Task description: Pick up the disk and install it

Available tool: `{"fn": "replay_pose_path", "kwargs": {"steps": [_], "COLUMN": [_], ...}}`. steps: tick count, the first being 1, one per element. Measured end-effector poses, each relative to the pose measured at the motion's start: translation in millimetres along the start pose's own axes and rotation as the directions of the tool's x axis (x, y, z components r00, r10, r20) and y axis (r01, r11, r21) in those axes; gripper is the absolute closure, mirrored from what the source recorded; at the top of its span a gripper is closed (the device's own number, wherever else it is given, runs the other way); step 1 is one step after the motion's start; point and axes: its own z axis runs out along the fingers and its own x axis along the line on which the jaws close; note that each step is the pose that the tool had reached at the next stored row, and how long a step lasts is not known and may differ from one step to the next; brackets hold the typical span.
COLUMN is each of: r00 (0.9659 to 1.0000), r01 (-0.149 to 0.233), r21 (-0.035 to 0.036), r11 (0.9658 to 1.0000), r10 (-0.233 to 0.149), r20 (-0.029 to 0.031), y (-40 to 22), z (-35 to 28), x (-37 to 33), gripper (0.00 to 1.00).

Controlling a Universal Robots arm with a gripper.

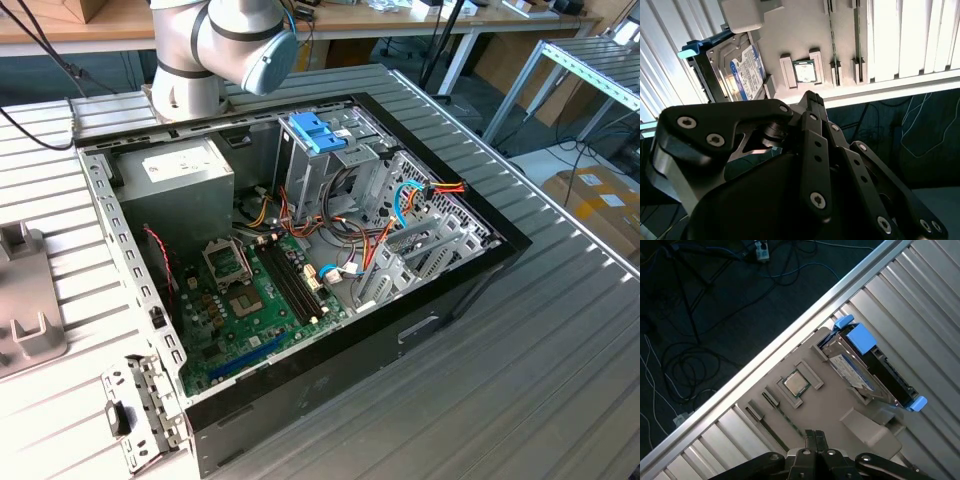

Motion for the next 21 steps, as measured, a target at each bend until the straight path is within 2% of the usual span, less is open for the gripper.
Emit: {"fn": "replay_pose_path", "kwargs": {"steps": [11,21], "r00": [0.9993,0.9971], "r01": [0.037,0.076], "r21": [-0.0009,-0.0020], "r11": [0.9993,0.9971], "r10": [-0.037,-0.076], "r20": [-0.0016,-0.0033], "y": [0.0,0.0], "z": [0.0,0.0], "x": [0.0,0.0], "gripper": [0.89,0.89]}}
